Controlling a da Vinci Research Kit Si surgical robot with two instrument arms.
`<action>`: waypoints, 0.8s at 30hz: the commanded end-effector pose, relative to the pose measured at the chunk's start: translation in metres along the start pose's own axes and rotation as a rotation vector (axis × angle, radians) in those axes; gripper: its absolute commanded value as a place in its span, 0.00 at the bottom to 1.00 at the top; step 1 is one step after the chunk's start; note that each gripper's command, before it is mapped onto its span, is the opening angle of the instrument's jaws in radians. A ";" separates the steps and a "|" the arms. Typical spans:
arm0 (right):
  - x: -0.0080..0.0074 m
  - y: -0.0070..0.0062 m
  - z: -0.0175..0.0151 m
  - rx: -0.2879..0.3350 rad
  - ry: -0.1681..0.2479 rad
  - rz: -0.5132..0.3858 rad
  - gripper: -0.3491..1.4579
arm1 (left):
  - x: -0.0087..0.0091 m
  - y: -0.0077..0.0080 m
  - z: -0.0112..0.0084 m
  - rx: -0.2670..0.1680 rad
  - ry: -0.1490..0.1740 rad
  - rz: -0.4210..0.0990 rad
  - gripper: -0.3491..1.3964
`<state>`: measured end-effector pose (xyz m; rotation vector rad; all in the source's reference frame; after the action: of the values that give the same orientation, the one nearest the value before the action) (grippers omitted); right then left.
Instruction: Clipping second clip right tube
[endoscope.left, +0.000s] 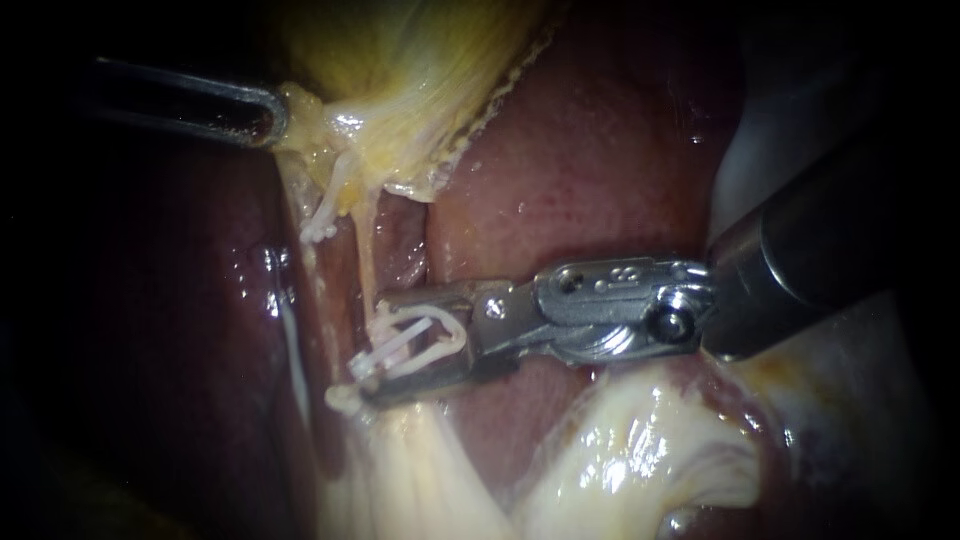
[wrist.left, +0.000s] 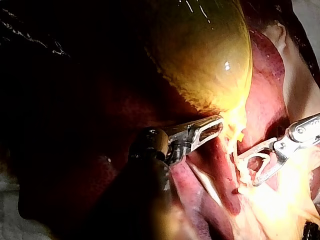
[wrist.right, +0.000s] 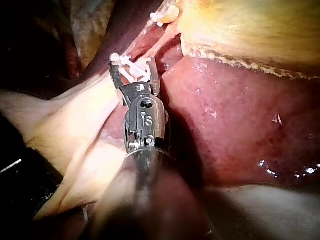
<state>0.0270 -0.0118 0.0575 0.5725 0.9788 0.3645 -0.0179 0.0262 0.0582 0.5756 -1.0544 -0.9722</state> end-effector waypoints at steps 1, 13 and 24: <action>0.0001 -0.0002 -0.0003 0.002 0.000 -0.001 0.47 | 0.0000 0.0000 0.0000 0.000 0.000 0.000 0.00; 0.0013 -0.0023 -0.0061 0.028 0.003 0.001 0.47 | 0.0000 0.0000 -0.0001 0.000 0.000 0.000 0.00; 0.0000 0.0014 -0.0061 0.002 0.007 0.031 0.47 | 0.0001 0.0000 -0.0001 0.000 0.000 0.000 0.00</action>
<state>0.0218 -0.0087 0.0560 0.5873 0.9795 0.3961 -0.0178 0.0261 0.0583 0.5754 -1.0544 -0.9724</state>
